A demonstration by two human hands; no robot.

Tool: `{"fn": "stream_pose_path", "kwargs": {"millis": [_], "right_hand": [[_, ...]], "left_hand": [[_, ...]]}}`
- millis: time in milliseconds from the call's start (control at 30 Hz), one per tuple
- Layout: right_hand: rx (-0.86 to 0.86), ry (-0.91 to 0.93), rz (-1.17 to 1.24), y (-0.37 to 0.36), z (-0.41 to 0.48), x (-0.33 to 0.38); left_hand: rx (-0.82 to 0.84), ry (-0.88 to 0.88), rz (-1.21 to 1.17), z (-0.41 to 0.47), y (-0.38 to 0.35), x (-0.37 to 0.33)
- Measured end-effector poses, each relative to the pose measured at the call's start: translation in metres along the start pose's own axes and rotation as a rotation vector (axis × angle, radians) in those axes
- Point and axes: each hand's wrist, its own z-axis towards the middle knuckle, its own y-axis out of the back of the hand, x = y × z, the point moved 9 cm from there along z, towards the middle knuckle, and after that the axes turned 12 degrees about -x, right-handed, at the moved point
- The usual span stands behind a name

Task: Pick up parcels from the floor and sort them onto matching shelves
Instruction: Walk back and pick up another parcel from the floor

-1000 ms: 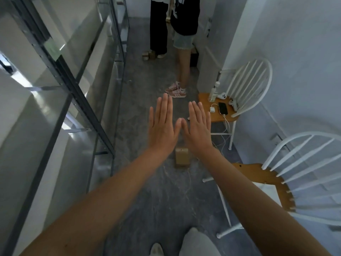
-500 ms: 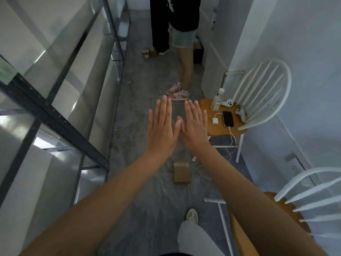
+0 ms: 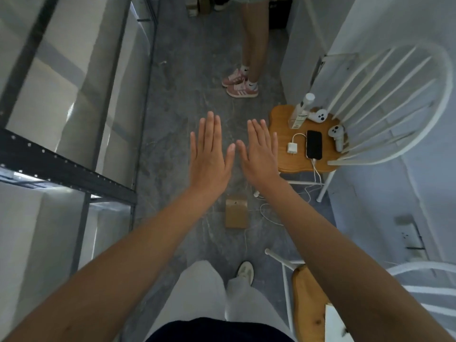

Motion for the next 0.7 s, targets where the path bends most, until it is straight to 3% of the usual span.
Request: {"fn": "stream_pose_path", "kwargs": {"millis": [500, 700], "right_hand": [[0.08, -0.177, -0.074, -0.099, 0.054, -0.054], [0.153, -0.241, -0.06, -0.155, 0.048, -0.092]], "left_hand": [[0.316, -0.08, -0.049, 0.045, -0.133, 0.046], [0.433, -0.04, -0.056, 0.023, -0.2, 0.077]]}}
